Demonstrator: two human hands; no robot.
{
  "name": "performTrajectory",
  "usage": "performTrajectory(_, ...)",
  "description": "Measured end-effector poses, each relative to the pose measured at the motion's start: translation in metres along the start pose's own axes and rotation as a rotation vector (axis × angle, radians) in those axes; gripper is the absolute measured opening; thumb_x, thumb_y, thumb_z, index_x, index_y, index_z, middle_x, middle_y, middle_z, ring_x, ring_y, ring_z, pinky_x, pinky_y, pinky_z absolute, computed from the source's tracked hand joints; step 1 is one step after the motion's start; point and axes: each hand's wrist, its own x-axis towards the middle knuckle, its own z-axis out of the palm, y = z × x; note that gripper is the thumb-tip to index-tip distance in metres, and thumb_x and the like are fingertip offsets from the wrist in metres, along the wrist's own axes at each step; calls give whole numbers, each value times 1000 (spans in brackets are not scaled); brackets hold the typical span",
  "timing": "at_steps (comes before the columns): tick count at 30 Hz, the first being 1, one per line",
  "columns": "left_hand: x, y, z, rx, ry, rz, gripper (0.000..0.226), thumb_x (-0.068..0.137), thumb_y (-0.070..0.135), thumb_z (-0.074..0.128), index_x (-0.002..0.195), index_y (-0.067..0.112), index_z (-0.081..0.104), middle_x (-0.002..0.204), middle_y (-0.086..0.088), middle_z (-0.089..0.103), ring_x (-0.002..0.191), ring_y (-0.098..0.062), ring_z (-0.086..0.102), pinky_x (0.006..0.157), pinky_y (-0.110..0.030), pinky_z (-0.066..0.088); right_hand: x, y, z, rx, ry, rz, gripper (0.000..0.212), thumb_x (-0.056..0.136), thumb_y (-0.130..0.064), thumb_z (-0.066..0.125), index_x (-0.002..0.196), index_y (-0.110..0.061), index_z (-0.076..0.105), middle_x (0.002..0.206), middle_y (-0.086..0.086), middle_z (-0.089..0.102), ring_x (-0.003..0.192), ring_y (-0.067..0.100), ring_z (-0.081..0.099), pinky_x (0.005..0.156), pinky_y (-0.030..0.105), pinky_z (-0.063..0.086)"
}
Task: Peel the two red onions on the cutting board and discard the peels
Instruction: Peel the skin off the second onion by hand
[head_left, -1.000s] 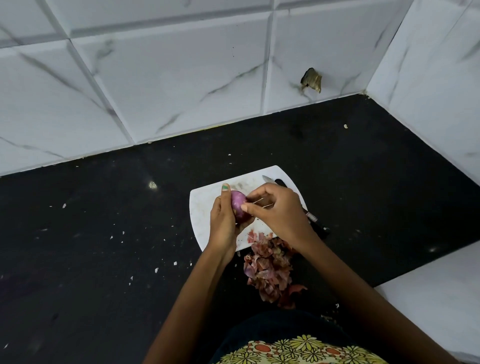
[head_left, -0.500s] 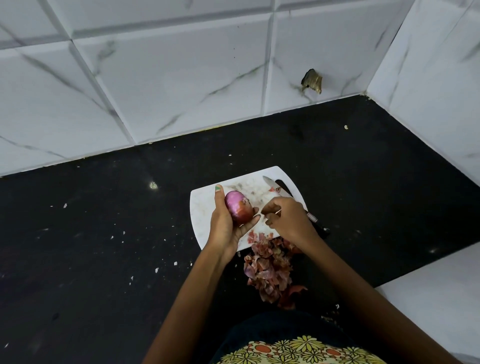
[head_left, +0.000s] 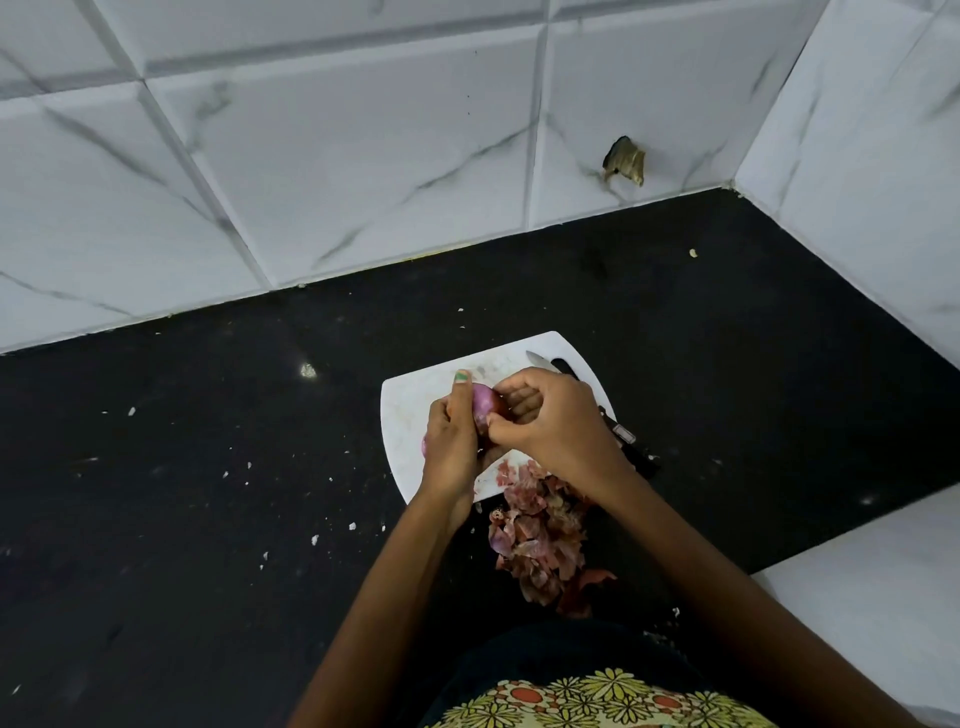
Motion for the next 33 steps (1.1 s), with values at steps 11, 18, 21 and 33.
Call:
performTrajectory(11, 0, 2, 0, -63, -33, -46, 54, 97, 52, 42, 123, 7, 54, 117, -17, 66, 99, -22, 70, 67, -27, 57, 3, 6, -7, 134, -20, 78, 24, 76, -14, 76, 100, -11, 72, 87, -3, 72, 80, 4, 68, 74, 15, 55)
performTrajectory(18, 0, -1, -2, -2, -9, -46, 62, 94, 60, 42, 120, 6, 57, 111, -16, 69, 95, -20, 72, 70, -32, 59, 0, 2, -3, 55, -54, 17, 25, 73, -13, 75, 98, -9, 73, 84, -1, 74, 76, 4, 69, 77, 25, 58)
performTrajectory(21, 1, 0, -3, -1, -7, -58, 52, 99, 52, 38, 117, 8, 58, 107, -14, 70, 90, -19, 72, 65, -28, 57, 0, 2, -6, 75, -46, 14, 20, 75, -9, 74, 95, -8, 74, 83, 0, 74, 75, 4, 69, 76, 24, 58)
performTrajectory(33, 1, 2, -3, -11, -31, -17, 50, 99, 47, 38, 122, 4, 50, 122, -20, 61, 94, -22, 67, 60, -24, 54, 3, 3, -5, 275, -26, 156, 16, 76, -12, 77, 91, -10, 72, 85, 1, 73, 80, 10, 70, 74, 24, 58)
